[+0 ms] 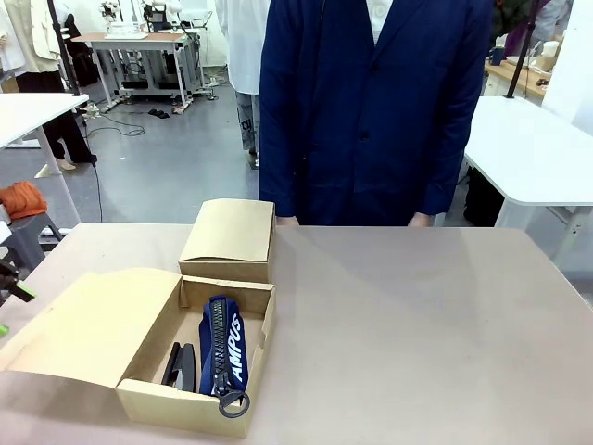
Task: Place items inside the box.
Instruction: Close the lid of the Mailer Box closest to the robot.
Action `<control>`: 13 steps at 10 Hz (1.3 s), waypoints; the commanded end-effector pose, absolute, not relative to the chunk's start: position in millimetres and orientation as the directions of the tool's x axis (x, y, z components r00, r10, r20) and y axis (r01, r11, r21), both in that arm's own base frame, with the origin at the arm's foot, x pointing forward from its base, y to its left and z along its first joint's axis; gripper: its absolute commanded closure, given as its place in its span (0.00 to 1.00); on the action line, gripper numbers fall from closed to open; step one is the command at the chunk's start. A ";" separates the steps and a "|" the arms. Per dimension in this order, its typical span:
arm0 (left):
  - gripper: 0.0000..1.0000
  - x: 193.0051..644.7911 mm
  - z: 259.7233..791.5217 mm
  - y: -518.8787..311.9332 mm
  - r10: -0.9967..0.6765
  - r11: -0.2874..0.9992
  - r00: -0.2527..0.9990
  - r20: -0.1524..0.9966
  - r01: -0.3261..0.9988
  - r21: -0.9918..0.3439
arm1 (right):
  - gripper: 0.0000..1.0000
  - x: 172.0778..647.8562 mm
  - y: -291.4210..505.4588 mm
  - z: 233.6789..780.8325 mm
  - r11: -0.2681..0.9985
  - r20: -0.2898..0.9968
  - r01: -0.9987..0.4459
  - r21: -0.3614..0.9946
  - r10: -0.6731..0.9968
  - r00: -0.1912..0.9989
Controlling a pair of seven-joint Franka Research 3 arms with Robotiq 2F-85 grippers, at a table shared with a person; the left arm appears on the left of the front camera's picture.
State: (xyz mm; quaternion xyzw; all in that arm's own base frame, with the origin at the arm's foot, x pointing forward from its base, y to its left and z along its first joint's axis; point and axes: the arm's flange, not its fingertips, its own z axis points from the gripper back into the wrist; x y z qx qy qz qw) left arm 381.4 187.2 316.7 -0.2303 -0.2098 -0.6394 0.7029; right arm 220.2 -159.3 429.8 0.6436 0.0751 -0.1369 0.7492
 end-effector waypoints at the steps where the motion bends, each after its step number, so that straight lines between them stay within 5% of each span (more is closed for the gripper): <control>1: 0.00 371.5 312.9 174.8 -0.749 0.032 0.085 0.657 0.995 -0.092 | 0.00 220.3 -157.7 436.0 0.114 -0.301 0.314 0.943 -0.114 0.947; 5: 0.00 353.9 325.0 136.0 -0.512 0.002 0.125 0.850 0.989 -0.145 | 0.00 220.3 -157.7 436.0 0.114 -0.301 0.314 0.943 -0.114 0.947; 7: 0.00 341.2 353.2 110.9 -0.385 -0.021 0.052 0.921 0.998 -0.065 | 0.00 220.3 -157.7 436.0 0.114 -0.301 0.314 0.943 -0.114 0.947; 13: 0.00 301.5 399.0 -22.2 -0.303 -0.099 -0.006 0.953 0.995 -0.026 | 0.00 220.3 -157.7 436.0 0.114 -0.301 0.314 0.943 -0.114 0.947</control>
